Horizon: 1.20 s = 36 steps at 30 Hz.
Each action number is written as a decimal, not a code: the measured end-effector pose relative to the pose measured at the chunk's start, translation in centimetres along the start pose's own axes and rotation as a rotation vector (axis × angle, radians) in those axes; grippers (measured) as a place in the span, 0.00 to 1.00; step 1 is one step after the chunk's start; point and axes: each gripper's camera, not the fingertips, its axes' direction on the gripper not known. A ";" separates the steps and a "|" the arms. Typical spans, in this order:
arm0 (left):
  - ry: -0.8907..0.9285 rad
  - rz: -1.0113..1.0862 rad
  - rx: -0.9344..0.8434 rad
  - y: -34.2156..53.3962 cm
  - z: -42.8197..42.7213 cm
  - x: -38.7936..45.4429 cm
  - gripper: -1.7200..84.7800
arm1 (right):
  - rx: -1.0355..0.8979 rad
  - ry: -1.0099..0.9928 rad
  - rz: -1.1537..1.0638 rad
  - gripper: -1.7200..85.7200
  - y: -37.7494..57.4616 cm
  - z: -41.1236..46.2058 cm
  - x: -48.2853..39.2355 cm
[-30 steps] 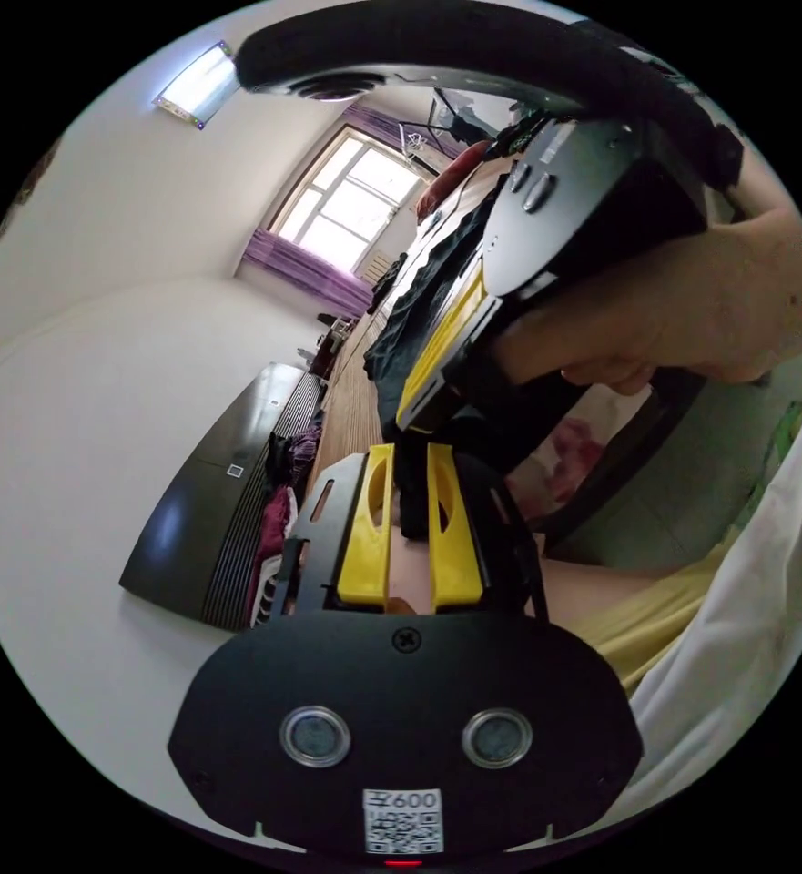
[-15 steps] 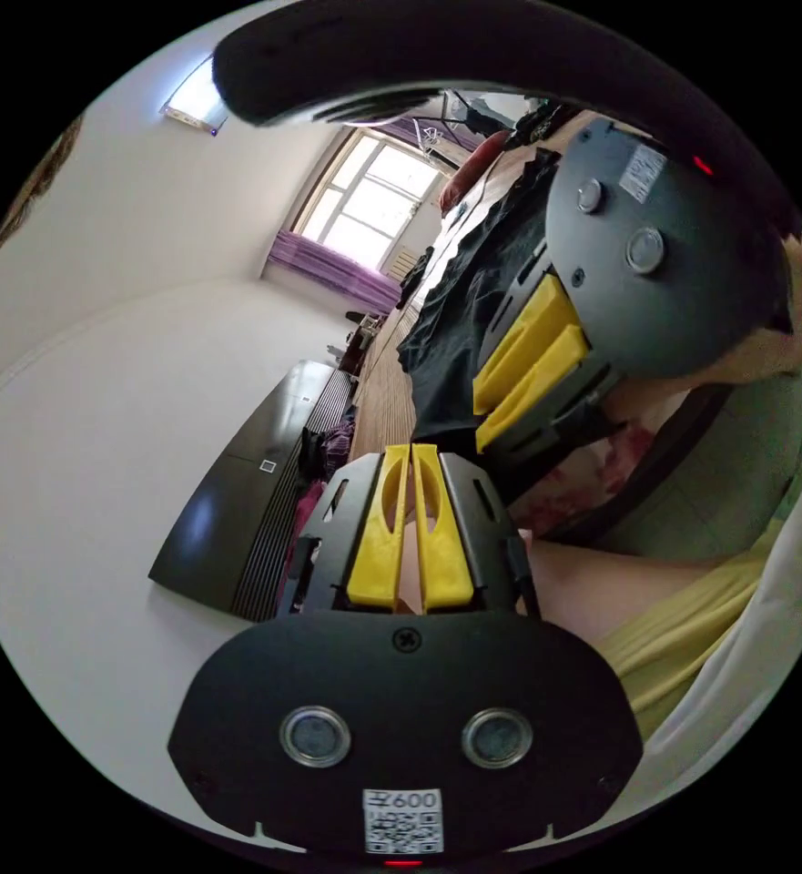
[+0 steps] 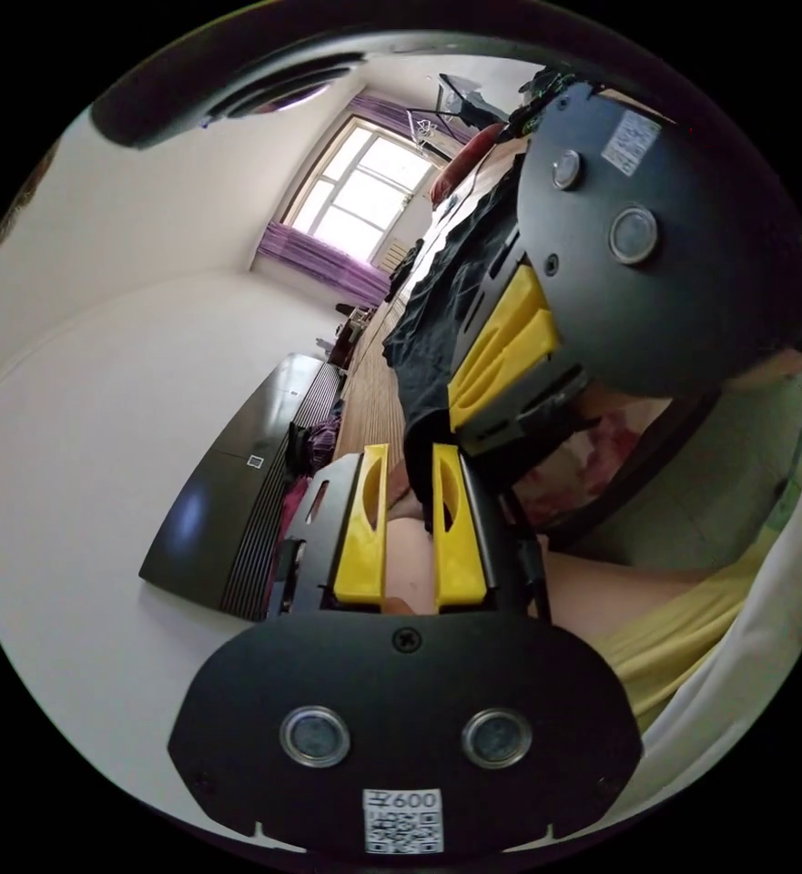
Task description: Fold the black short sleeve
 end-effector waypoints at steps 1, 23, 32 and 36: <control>0.003 0.002 -0.005 0.0 -0.1 0.1 0.09 | 0.002 0.007 -0.011 0.01 0.1 -0.2 -0.2; 0.201 -0.366 0.086 0.1 -10.9 -11.7 0.03 | 0.005 0.558 -0.100 0.01 -1.0 3.2 0.9; 0.251 -0.589 0.081 -0.6 -13.6 -19.5 0.03 | -0.465 0.822 -0.121 0.03 8.9 3.1 9.4; 0.265 -0.567 0.021 -1.2 -14.5 -18.9 0.03 | -0.558 0.898 -0.173 0.02 12.3 3.2 10.9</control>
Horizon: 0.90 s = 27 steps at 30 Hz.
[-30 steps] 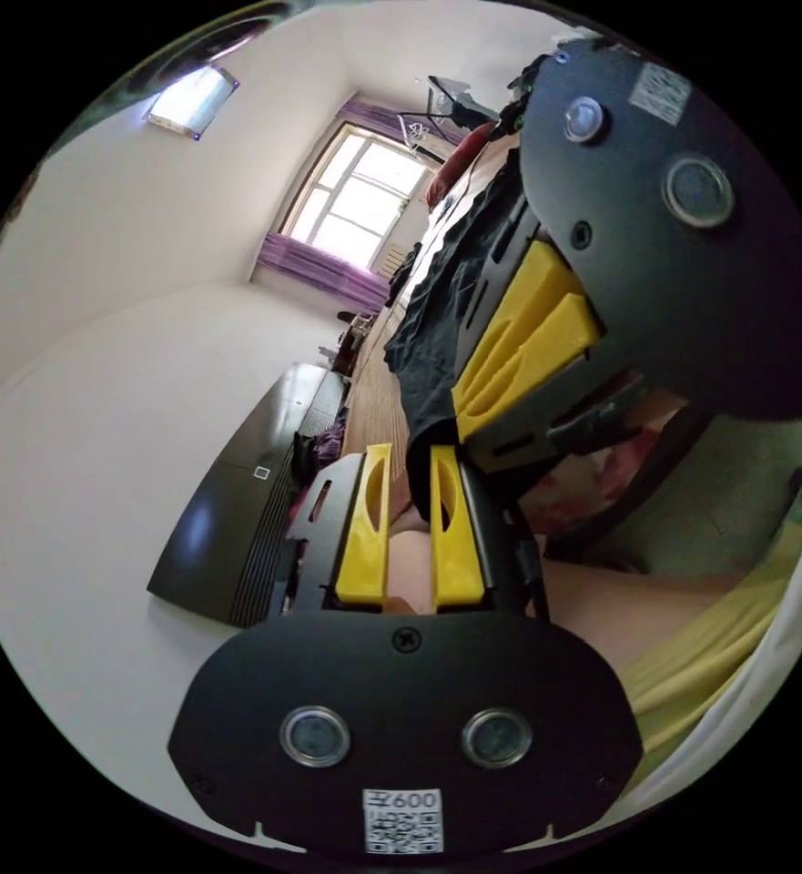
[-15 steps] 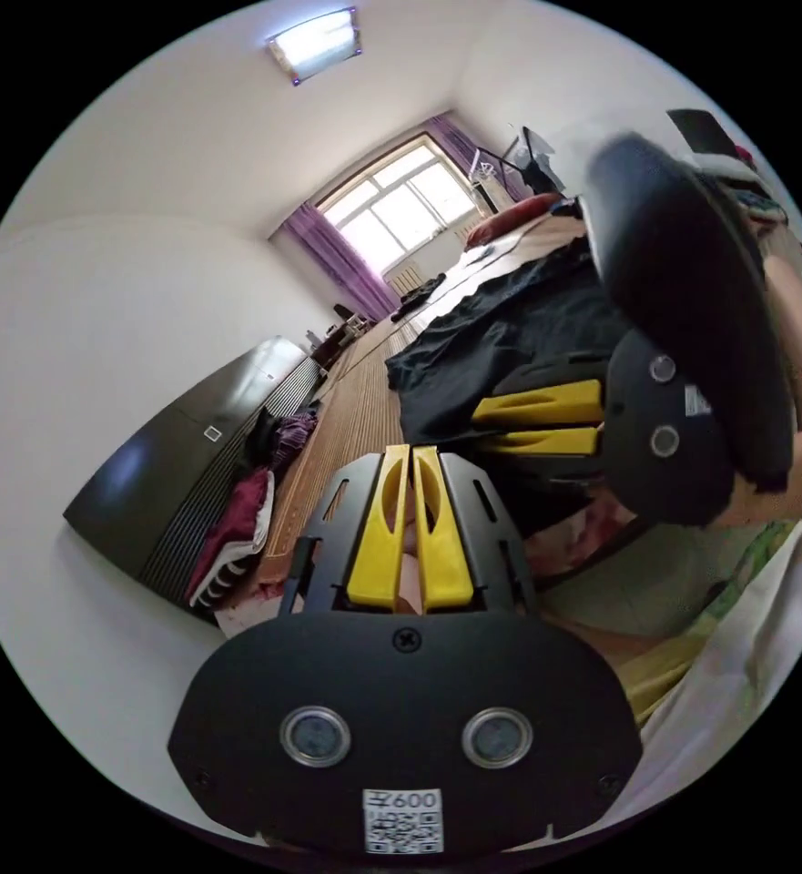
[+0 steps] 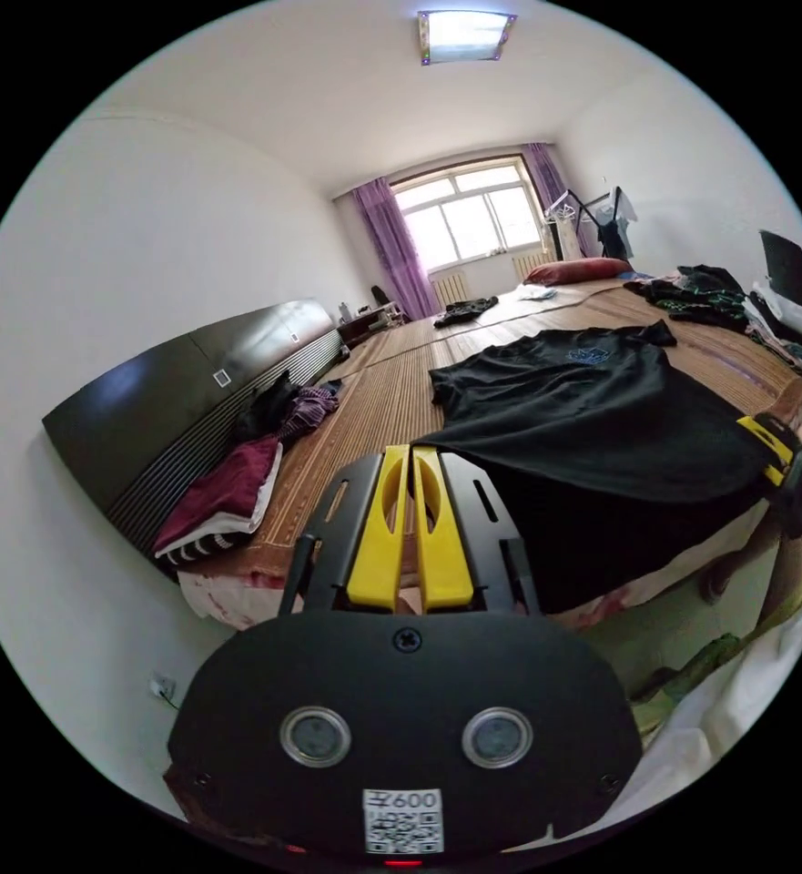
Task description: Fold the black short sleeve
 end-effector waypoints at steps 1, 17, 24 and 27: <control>-0.007 0.014 -0.023 0.0 -0.2 0.6 0.03 | -0.008 0.023 -0.046 0.02 0.4 0.5 -0.6; -0.168 -0.001 -0.429 0.9 1.5 4.0 0.03 | -0.052 0.120 -0.249 0.01 -1.0 1.2 -6.6; -0.169 0.035 -0.435 0.9 -1.4 6.8 0.03 | 0.008 0.147 -0.280 0.02 -4.8 -0.5 -9.1; -0.152 0.027 -0.455 1.5 -2.4 7.8 0.03 | 0.090 0.222 -0.366 0.02 -6.0 -1.8 -11.3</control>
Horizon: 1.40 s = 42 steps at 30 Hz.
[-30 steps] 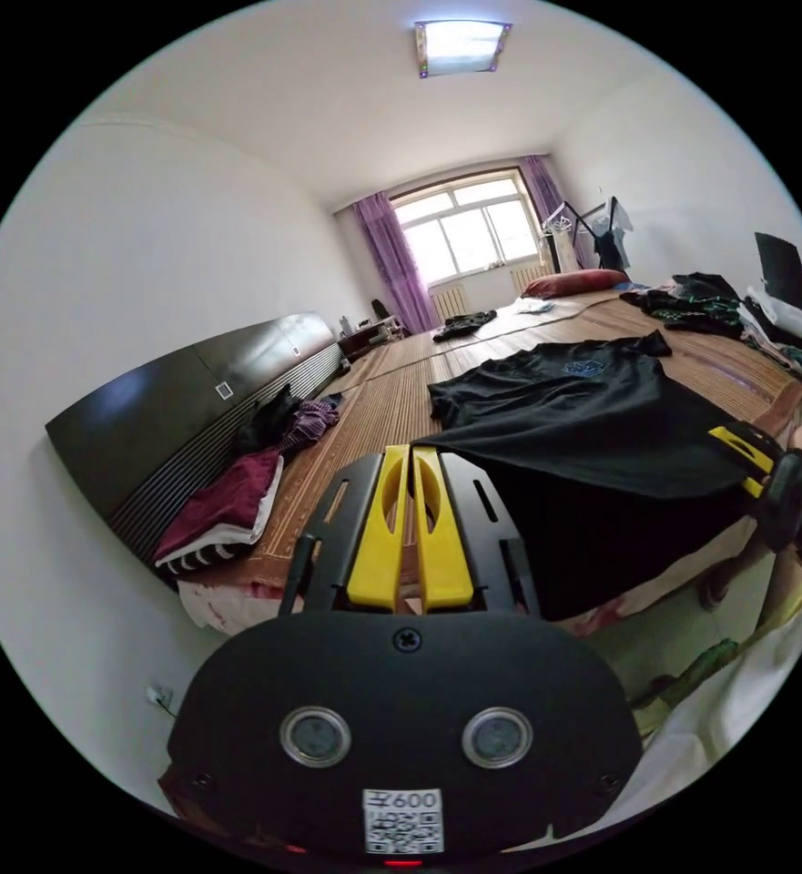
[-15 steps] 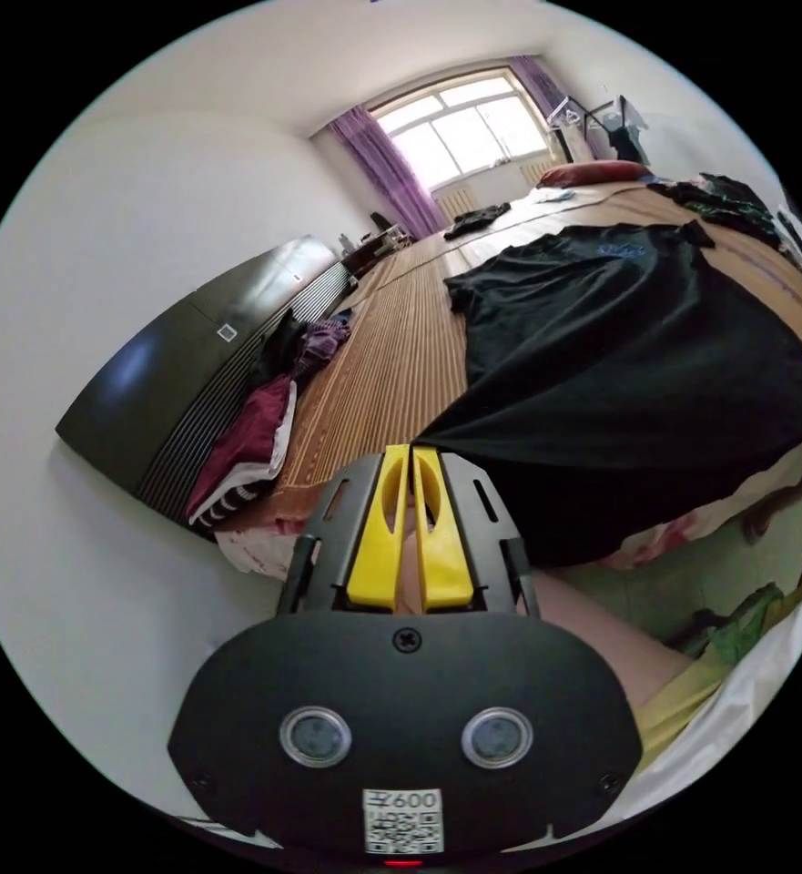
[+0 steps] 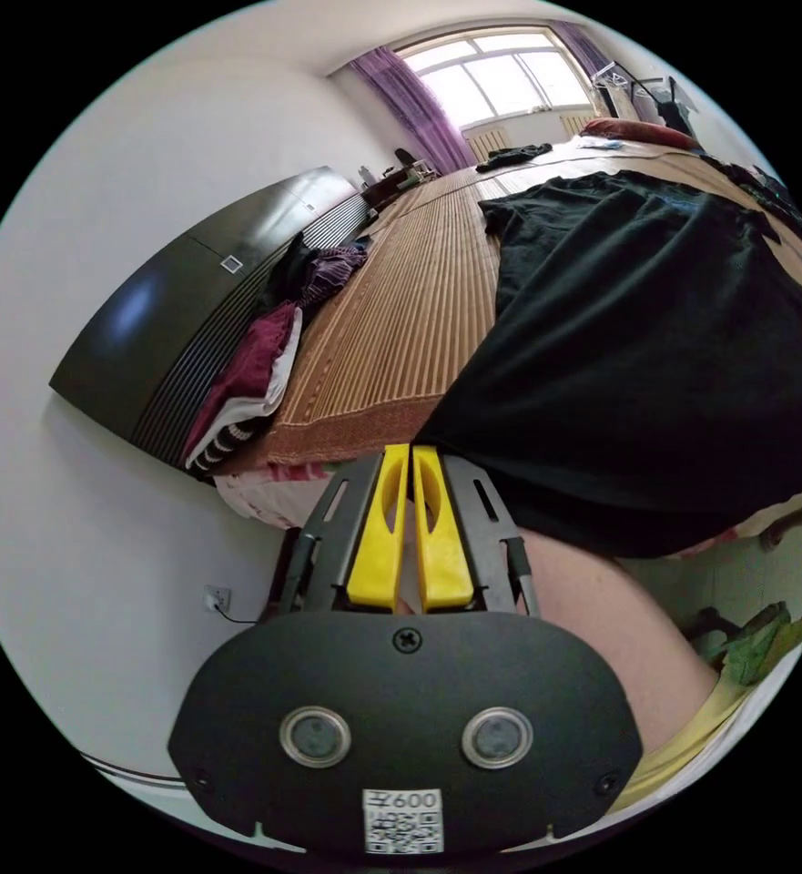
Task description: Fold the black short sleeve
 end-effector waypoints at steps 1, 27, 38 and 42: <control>0.003 -0.015 0.011 0.4 -0.6 0.1 0.03 | 0.033 0.017 -0.010 0.01 -0.7 -0.6 -0.3; 0.387 1.004 -0.038 7.5 -15.9 -0.1 0.03 | 0.298 -0.822 -0.082 0.01 -2.8 4.8 18.6; -0.343 0.998 0.226 -23.8 -20.2 0.7 0.03 | 0.057 -0.409 -0.192 0.01 -22.4 32.2 45.7; -0.400 0.380 0.638 -34.7 -40.2 -12.0 0.03 | -0.049 -0.005 0.281 0.01 -27.2 32.0 70.5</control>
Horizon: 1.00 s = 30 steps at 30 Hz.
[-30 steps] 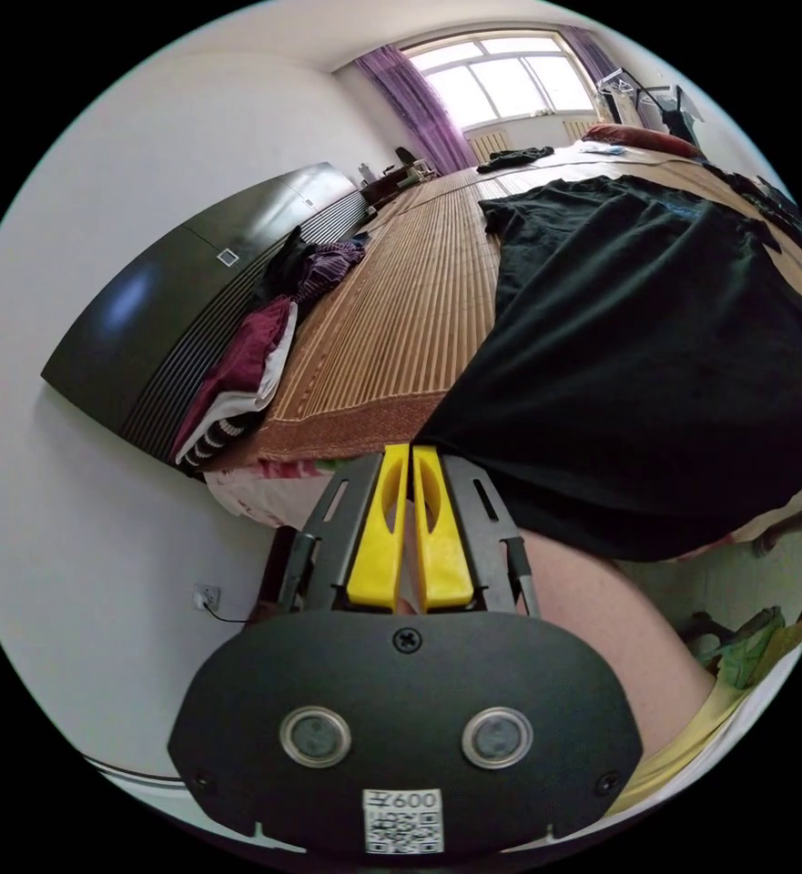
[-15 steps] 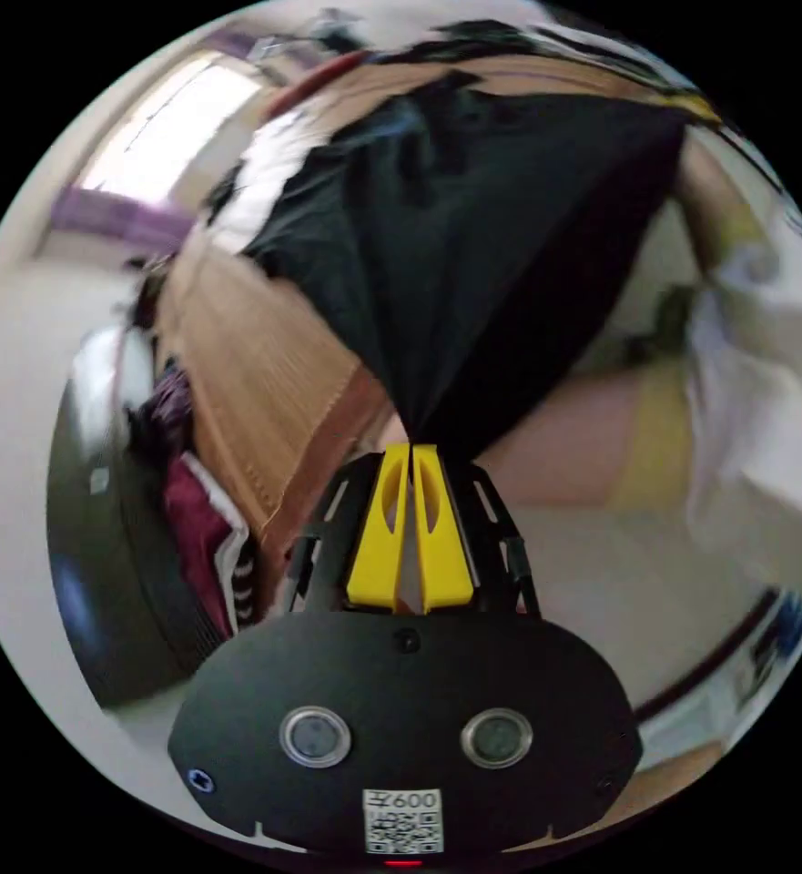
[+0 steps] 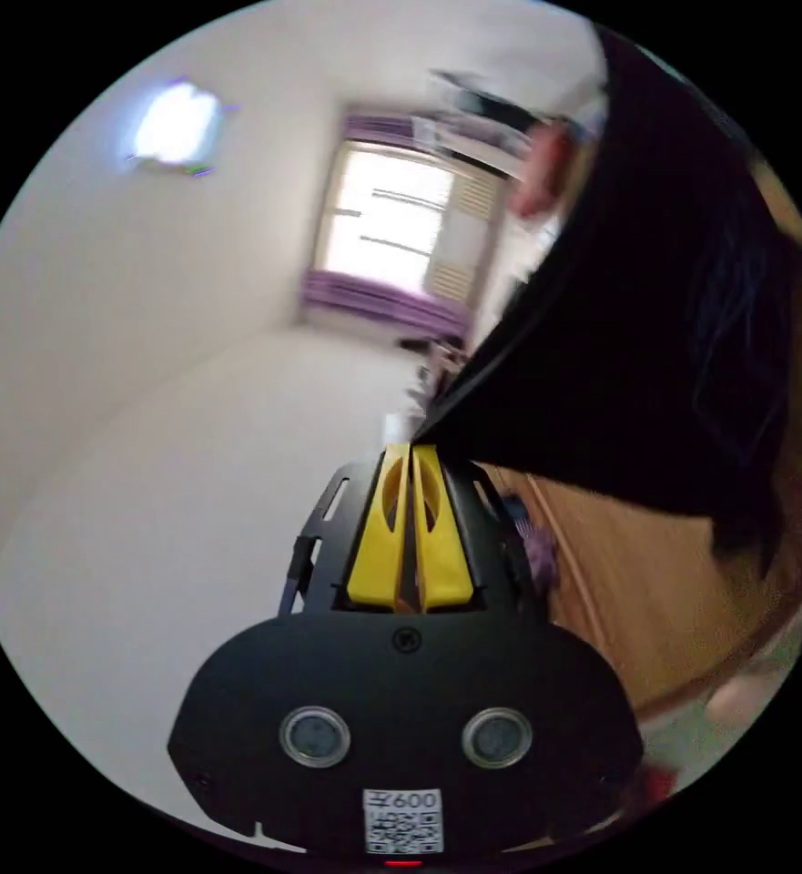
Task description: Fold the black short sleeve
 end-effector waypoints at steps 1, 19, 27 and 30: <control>-0.008 -0.217 0.097 -0.1 -2.5 -5.9 0.03 | 0.067 0.062 0.212 0.01 -0.9 -2.4 6.5; 0.215 0.156 0.114 26.9 7.7 25.6 0.03 | 0.196 -0.243 0.155 0.01 7.8 2.3 -17.1; 0.609 0.394 -0.082 39.7 4.3 46.2 0.03 | -0.090 -0.645 0.070 0.01 19.3 1.1 -44.9; 0.694 0.397 -0.140 41.6 4.1 46.2 0.03 | -0.134 -0.733 0.061 0.01 22.3 -1.0 -47.1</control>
